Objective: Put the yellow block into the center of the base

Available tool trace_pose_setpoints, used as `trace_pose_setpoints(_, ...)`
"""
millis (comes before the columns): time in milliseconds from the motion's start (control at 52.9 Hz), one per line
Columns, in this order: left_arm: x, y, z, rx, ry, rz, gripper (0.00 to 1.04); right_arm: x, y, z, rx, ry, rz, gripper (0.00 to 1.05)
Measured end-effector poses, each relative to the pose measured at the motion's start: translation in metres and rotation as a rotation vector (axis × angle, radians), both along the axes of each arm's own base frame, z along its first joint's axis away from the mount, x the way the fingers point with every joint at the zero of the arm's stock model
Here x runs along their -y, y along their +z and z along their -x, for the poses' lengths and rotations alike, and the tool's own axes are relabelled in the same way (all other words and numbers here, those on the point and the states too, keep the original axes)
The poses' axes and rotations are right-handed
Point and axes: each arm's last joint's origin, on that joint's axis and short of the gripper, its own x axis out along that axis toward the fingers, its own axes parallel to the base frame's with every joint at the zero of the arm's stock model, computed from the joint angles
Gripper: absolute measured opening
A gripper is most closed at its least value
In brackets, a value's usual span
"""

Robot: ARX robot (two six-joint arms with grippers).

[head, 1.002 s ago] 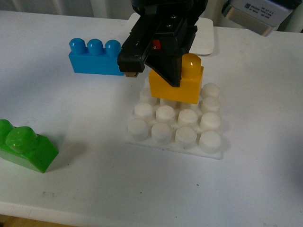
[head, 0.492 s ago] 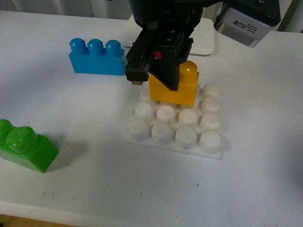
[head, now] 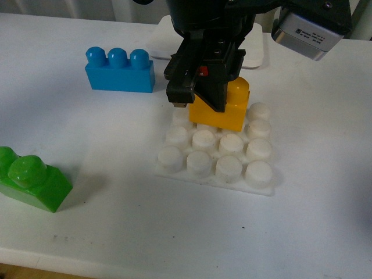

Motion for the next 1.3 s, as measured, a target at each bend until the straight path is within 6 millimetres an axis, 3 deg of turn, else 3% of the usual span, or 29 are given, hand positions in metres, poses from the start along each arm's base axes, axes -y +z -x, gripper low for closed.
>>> trace_pose_setpoints(605,0.006,-0.021,0.002,-0.004,0.017,-0.023,0.28,0.0,0.0,0.0,0.0,0.0,0.0,0.96)
trace_pose_setpoints(889,0.005,-0.022,0.001,0.01,0.022,-0.008,0.28,0.0,0.0,0.0,0.0,0.0,0.0,0.96)
trace_pose_setpoints(1021,0.002,-0.021,-0.002,0.024,0.039,-0.012,0.54,0.0,0.0,0.0,0.0,0.0,0.0,0.96)
trace_pose_setpoints(1135,-0.003,-0.01,-0.005,0.048,0.054,0.025,0.68,0.0,0.0,0.0,0.0,0.0,0.0,0.96)
trace_pose_setpoints(1305,-0.025,0.043,-0.003,0.193,0.11,0.181,0.99,0.0,0.0,0.0,0.0,0.0,0.0,0.96)
